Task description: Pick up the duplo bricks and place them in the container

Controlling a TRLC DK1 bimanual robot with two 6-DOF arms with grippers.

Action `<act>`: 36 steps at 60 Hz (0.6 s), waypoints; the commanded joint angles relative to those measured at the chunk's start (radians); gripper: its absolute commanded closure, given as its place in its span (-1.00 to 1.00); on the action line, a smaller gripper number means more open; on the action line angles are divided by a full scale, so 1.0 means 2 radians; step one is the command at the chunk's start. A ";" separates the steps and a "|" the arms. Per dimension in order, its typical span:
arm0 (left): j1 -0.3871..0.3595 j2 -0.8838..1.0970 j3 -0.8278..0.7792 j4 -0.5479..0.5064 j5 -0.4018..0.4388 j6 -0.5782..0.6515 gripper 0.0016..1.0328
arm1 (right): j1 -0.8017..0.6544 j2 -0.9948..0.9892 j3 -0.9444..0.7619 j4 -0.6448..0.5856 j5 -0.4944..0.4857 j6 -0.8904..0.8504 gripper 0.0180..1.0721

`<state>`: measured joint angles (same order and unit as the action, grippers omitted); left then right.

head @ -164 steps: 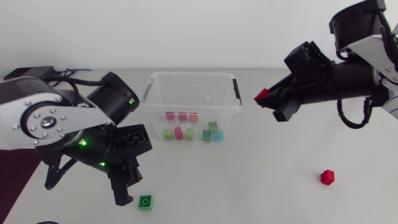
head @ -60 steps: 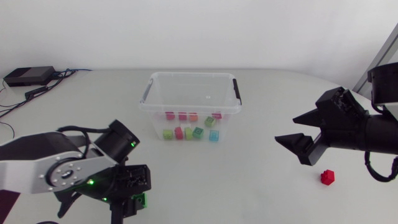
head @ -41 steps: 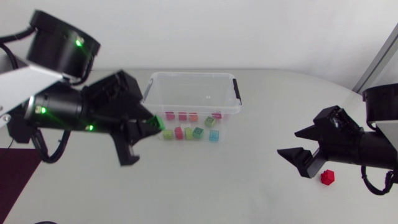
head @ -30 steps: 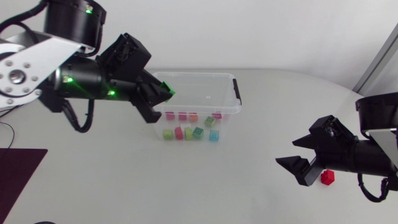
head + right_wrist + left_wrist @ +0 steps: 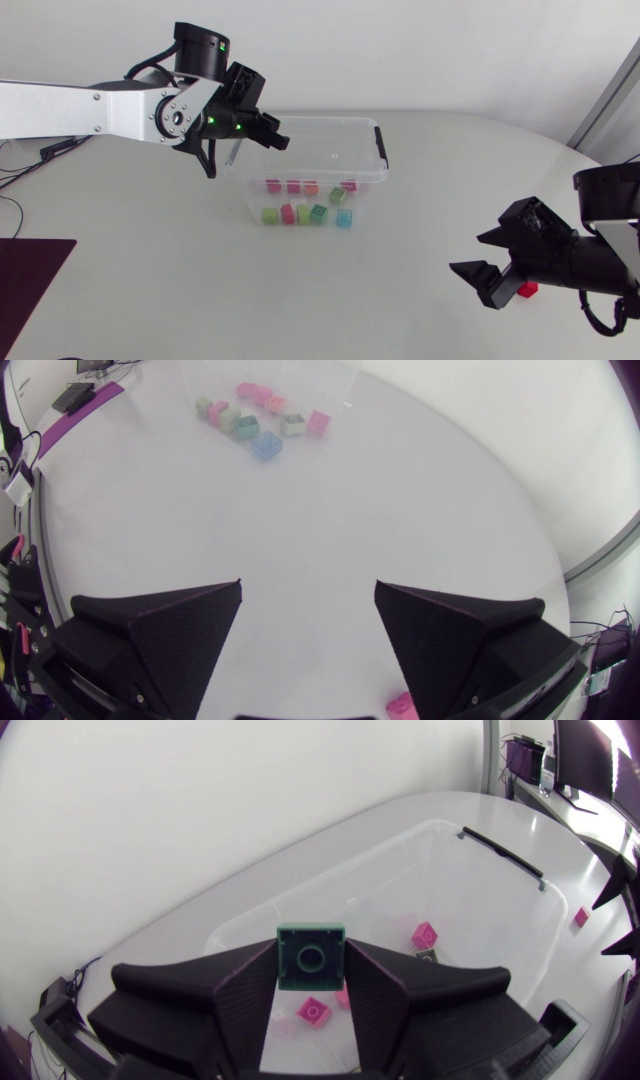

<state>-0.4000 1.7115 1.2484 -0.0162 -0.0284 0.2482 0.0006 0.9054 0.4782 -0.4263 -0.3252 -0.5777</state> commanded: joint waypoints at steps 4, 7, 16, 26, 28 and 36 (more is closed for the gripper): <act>0.008 0.022 0.030 -0.003 -0.026 -0.022 -0.84 | -0.016 -0.010 -0.007 -0.003 0.004 -0.007 -0.83; 0.011 0.023 0.037 -0.010 -0.033 -0.023 -0.90 | -0.026 -0.012 -0.004 0.000 0.004 -0.007 -0.83; 0.031 -0.007 0.023 -0.006 -0.033 -0.038 -0.90 | -0.053 0.001 0.005 0.028 0.021 0.000 -0.83; 0.067 -0.060 -0.006 0.003 -0.020 -0.050 -0.90 | -0.098 0.059 0.060 -0.027 0.038 -0.021 -0.86; 0.071 -0.076 -0.016 0.003 -0.019 -0.054 -0.90 | -0.117 0.072 0.076 -0.047 0.025 -0.047 -0.86; 0.085 -0.150 -0.094 0.059 -0.021 -0.051 -0.90 | -0.167 0.144 0.134 -0.090 0.011 -0.124 -0.86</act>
<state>-0.2413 1.4902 1.1530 0.0555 -0.0769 0.1638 -0.2939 1.1187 0.6823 -0.5812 -0.2955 -0.7502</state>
